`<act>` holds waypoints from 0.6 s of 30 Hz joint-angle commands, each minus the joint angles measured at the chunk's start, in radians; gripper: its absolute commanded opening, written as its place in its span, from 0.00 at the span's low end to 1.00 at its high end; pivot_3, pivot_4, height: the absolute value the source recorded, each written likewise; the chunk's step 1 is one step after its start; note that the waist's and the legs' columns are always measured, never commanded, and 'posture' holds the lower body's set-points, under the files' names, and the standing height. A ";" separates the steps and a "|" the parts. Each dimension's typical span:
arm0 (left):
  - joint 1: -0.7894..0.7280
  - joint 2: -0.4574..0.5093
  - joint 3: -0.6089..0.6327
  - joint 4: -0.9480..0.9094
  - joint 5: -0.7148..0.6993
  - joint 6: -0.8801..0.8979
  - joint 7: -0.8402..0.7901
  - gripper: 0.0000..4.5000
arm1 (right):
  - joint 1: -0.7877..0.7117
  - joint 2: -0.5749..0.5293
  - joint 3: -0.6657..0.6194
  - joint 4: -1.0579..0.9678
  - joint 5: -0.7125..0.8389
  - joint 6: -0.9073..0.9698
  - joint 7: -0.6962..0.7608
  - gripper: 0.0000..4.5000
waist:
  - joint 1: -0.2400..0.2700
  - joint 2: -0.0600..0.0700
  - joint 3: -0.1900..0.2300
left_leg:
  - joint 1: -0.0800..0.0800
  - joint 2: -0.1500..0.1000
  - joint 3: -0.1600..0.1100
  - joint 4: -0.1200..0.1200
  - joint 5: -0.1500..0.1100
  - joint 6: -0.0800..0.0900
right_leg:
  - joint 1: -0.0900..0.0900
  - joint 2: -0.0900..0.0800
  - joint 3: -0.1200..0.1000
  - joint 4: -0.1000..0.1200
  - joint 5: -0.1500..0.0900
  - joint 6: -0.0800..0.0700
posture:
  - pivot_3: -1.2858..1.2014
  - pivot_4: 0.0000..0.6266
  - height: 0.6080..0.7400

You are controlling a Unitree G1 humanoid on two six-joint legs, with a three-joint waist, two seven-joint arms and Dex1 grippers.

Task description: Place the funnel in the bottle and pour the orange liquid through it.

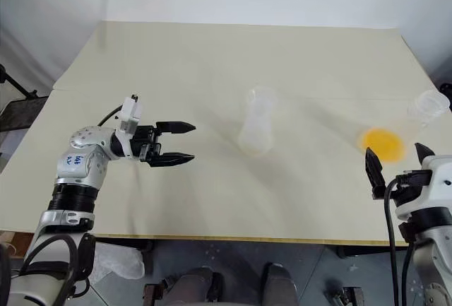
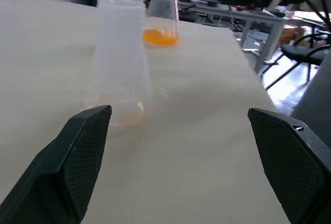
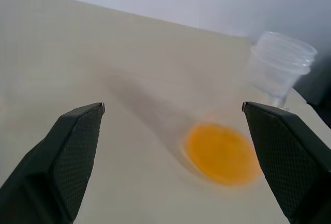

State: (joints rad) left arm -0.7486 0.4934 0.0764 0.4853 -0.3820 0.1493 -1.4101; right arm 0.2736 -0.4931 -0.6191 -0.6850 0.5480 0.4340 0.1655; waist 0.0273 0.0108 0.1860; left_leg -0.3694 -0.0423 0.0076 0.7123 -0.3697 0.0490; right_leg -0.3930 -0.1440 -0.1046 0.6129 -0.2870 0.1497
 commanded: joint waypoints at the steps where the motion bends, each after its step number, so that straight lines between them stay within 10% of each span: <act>1: -0.043 -0.014 0.010 0.034 -0.002 -0.079 0.003 1.00 | -0.013 0.008 -0.055 -0.002 -0.006 0.017 -0.039 1.00 | 0.000 0.000 0.000 | 0.000 0.000 0.000 0.000 0.000 0.000 | 0.000 0.000 0.000 0.000 0.000 0.000 | 0.52 0.24 1.00; 18: -0.058 -0.051 -0.017 0.057 -0.006 -0.131 0.008 1.00 | -0.297 -0.101 -0.043 0.364 -0.050 0.019 -0.002 1.00 | -0.003 0.000 0.000 | 0.000 0.001 0.002 -0.001 0.000 0.001 | -0.001 0.000 0.000 0.000 0.000 0.000 | 0.52 0.24 1.00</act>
State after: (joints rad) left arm -0.7828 0.4411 0.0577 0.5672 -0.3819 0.0300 -1.4062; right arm -0.0028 -0.5696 -0.6367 -0.3462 0.5177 0.4800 0.1594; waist 0.0238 0.0111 0.1859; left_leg -0.3696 -0.0416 0.0092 0.7115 -0.3700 0.0500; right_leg -0.3938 -0.1440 -0.1046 0.6128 -0.2870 0.1497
